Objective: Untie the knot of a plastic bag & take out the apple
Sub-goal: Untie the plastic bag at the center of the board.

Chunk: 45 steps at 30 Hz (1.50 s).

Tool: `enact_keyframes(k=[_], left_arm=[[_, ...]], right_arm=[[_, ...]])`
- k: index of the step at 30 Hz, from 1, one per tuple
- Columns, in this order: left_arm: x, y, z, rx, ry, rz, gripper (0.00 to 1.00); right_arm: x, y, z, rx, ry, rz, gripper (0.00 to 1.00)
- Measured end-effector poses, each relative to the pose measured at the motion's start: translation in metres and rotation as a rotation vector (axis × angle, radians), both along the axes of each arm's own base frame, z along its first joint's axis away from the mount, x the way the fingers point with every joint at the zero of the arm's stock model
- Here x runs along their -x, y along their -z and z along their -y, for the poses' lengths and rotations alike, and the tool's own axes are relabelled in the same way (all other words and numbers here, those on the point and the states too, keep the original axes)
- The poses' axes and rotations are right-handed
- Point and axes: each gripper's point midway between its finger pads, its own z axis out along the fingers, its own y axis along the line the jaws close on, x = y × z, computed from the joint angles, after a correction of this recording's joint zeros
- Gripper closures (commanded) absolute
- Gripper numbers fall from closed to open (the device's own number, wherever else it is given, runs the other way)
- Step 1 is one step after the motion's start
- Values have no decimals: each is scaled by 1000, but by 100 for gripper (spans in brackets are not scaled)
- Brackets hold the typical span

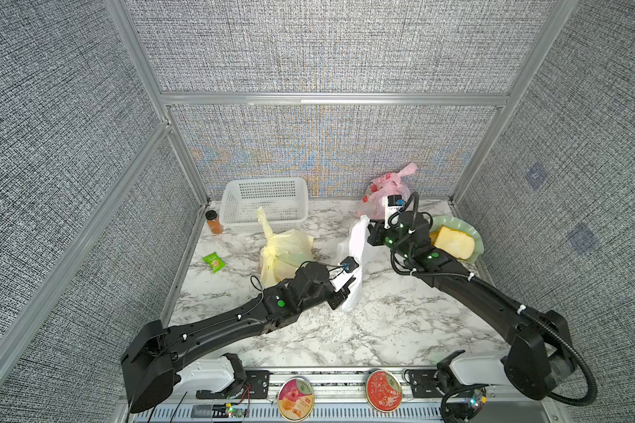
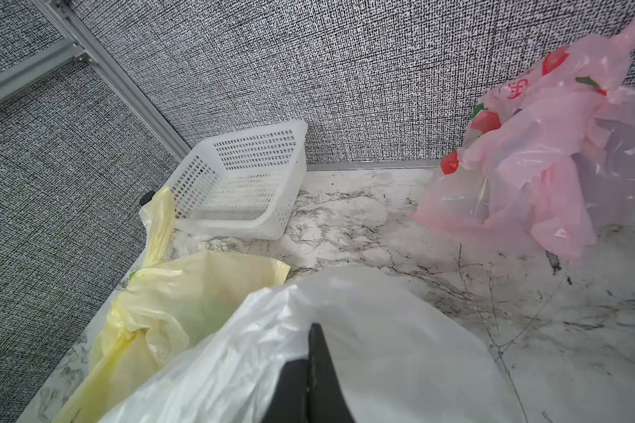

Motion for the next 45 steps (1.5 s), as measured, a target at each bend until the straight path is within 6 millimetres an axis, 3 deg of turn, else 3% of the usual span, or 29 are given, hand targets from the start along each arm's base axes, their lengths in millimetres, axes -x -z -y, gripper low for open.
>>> enact_keyframes(k=[7,11,12,13,16,20,23,28,31,34,36,40,45], left_arm=[[36,26,-25,-11,83,-41,100],[48,43,-41,-41,99,-70,100],[50,44,-44,-43,98,-74,94],[52,40,-47,-35,95,-70,80],[49,20,-54,17,65,-37,64],[41,-21,-51,124,36,41,55],[28,-46,-35,155,25,97,50],[-1,-53,5,110,6,142,45],[-18,-33,22,37,-26,144,45],[-33,-11,27,-31,-78,139,46],[-38,2,23,-77,-105,137,58],[-36,19,17,-125,-108,120,100],[-16,12,4,-89,-52,93,100]], right_arm=[[-29,8,18,-82,54,-70,100],[-38,10,17,-130,30,-105,100],[-38,11,16,-139,21,-114,100],[-39,12,16,-145,14,-122,100],[-36,14,13,-154,-5,-135,100],[-28,25,5,-148,-33,-166,100],[-22,30,-1,-139,-48,-186,100],[-18,30,-5,-129,-53,-191,100],[-17,29,-3,-127,-47,-191,100],[-17,26,-1,-126,-41,-186,100],[-16,26,-1,-121,-38,-186,100],[-19,26,2,-103,-23,-187,100],[-31,33,14,-106,8,-211,100]])
